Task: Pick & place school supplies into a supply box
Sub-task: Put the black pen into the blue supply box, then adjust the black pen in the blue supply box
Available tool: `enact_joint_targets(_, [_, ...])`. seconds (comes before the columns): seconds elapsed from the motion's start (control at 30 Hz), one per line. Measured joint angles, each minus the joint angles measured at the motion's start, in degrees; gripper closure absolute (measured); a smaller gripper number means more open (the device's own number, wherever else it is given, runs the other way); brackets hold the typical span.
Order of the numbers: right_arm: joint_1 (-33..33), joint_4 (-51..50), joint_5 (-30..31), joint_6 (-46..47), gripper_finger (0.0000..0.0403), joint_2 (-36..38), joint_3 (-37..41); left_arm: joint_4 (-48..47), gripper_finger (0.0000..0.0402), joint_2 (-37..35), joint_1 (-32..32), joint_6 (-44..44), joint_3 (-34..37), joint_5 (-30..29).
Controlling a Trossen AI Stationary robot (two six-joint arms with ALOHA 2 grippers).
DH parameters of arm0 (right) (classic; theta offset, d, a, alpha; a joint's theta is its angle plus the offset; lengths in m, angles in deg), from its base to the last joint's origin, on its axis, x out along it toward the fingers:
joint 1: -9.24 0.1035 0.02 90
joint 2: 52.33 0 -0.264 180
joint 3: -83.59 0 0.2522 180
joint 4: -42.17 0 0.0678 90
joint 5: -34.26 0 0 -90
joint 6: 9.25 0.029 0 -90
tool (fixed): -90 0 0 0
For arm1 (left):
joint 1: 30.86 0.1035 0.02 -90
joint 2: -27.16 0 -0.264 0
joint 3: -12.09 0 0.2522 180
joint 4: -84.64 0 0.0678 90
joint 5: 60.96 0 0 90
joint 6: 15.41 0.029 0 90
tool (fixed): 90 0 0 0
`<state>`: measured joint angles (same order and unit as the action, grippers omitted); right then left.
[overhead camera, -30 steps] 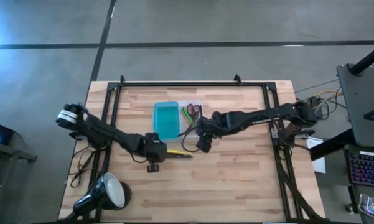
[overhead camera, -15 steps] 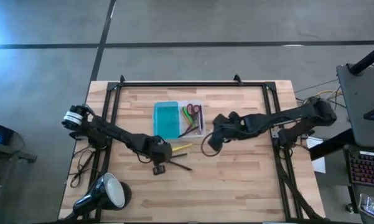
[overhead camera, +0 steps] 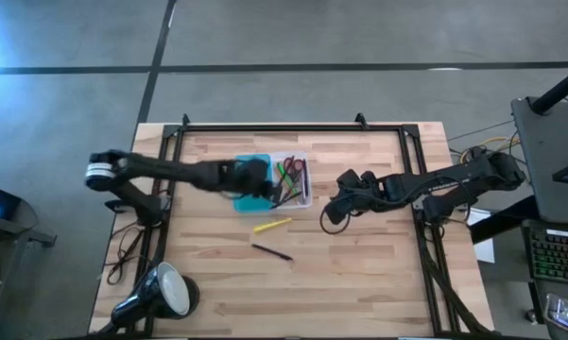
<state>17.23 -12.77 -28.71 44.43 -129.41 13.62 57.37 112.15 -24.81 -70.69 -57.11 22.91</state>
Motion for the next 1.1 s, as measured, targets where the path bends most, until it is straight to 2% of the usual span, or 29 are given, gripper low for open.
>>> enact_joint_targets(0.1, [0.0,0.1,0.2,0.1,0.0199,-0.5,0.0,5.7,0.0389,4.7,4.8,-1.9,0.0,8.0])
enact_joint_targets(0.17, [0.0,0.0,0.2,-0.7,0.0199,-0.9,-0.1,8.8,0.0369,7.9,6.4,-2.8,-0.4,13.5])
enact_joint_targets(0.23, [0.0,0.1,0.2,-1.2,0.0199,-1.2,-0.4,7.3,0.0346,10.7,6.8,-2.5,-1.1,15.2])
enact_joint_targets(0.4, [0.0,0.0,0.2,-1.6,0.0199,-1.4,-0.1,1.0,0.0314,13.0,6.5,-0.2,-2.9,15.6])
enact_joint_targets(0.47, [0.0,0.0,0.2,-1.7,0.0199,-1.4,0.2,0.5,0.0312,12.5,5.9,2.1,-3.0,15.2])
enact_joint_targets(0.63, [0.0,0.0,0.5,-1.8,0.0199,-1.4,0.8,0.5,0.0310,11.2,5.3,7.0,-4.7,8.8])
enact_joint_targets(0.8, [-0.1,0.0,1.1,-1.6,0.0199,-1.4,1.0,-0.9,0.0309,12.3,5.1,14.6,-7.6,8.3])
enact_joint_targets(0.93, [-0.1,0.1,1.1,-1.3,0.0199,-1.4,1.2,-6.1,0.0309,15.2,4.5,19.9,-11.4,8.7])
enact_joint_targets(1.1, [-0.1,0.2,1.3,-1.1,0.0199,-1.4,1.3,-17.0,0.0308,21.1,3.6,27.0,-19.1,8.7])
